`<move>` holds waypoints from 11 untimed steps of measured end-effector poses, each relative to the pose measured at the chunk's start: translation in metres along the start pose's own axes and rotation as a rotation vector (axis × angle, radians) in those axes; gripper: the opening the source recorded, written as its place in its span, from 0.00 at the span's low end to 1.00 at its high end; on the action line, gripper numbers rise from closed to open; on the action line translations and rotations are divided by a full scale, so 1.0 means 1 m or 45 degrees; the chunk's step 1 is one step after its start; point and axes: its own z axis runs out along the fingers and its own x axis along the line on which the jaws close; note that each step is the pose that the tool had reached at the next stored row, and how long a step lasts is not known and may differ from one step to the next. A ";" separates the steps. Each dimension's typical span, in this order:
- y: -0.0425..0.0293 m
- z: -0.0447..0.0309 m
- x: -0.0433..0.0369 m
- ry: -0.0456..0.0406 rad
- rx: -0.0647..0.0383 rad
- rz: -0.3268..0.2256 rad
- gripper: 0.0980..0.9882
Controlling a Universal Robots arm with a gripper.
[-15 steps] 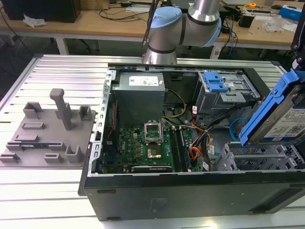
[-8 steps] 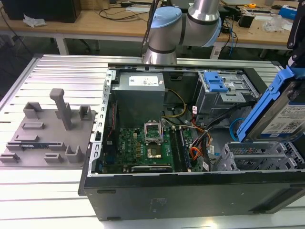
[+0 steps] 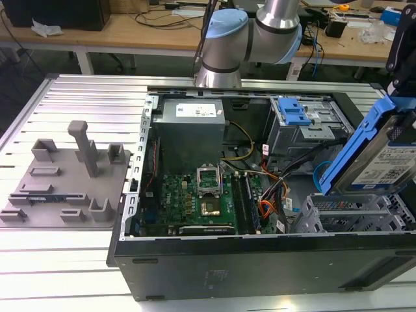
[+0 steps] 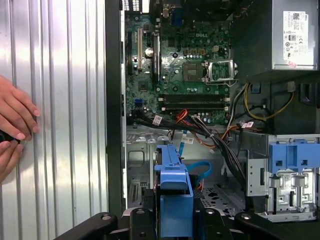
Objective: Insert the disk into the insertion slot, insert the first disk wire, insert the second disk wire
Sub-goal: 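Insert the disk into the insertion slot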
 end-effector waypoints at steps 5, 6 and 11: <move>-0.0017 0.0027 0.0002 0.000 0.000 0.000 0.30; -0.0019 0.0030 0.0002 0.000 0.000 0.000 0.30; -0.0027 0.0056 0.0004 0.000 0.000 0.000 0.30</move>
